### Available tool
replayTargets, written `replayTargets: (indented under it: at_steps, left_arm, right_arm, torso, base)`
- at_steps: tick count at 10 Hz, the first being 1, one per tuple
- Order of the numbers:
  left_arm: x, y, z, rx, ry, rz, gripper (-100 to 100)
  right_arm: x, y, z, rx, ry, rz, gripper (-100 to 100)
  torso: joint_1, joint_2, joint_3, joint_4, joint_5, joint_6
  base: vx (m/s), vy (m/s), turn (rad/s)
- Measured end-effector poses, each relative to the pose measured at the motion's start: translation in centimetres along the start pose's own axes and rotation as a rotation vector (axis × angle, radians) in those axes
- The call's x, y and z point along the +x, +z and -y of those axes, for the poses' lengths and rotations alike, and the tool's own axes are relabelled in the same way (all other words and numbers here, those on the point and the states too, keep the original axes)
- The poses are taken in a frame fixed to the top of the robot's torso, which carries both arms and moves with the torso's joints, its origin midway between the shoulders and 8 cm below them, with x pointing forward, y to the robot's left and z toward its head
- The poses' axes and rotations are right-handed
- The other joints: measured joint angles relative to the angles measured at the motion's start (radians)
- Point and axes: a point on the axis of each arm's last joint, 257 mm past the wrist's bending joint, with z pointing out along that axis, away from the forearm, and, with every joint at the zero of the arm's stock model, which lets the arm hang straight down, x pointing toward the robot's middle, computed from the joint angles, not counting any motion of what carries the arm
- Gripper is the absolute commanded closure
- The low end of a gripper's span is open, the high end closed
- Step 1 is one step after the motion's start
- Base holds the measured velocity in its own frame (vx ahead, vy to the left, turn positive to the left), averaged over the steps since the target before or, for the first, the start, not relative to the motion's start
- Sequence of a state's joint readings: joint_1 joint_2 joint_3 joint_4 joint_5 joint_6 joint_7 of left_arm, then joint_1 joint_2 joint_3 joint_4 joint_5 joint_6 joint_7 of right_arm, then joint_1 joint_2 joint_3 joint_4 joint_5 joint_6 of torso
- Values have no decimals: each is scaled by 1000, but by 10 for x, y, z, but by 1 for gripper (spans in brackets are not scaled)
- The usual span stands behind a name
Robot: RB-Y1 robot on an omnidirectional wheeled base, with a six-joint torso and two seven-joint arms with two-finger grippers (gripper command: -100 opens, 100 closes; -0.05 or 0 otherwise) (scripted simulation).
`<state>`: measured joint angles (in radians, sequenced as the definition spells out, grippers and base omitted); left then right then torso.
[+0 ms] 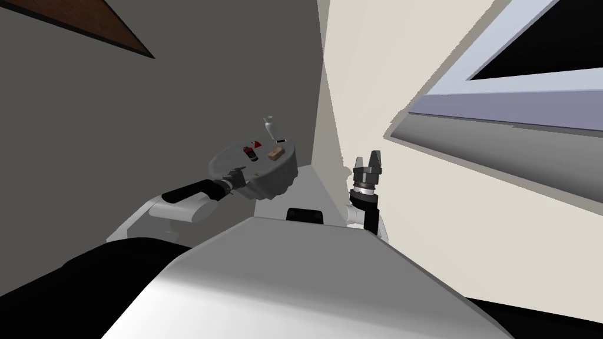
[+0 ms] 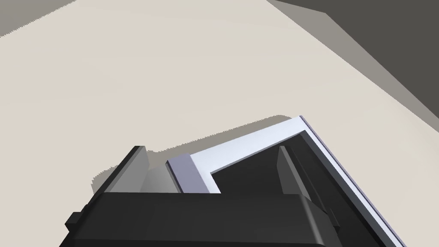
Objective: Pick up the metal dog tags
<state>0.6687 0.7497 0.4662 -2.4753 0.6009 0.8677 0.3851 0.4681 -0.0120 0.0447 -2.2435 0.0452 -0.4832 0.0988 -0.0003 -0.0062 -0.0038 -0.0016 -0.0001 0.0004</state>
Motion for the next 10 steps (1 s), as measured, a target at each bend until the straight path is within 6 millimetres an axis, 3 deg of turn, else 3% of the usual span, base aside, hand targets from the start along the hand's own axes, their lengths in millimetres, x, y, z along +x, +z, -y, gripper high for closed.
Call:
replayTargets:
  at_steps: [10]
  left_arm:
    - [-7,-9,-38,-215,-49,34,-100]
  right_arm:
    - [0,0,0,0,0,0,0]
  torso:
    - [0,-1,0,0,0,0]
  base:
    - [96,-33,74]
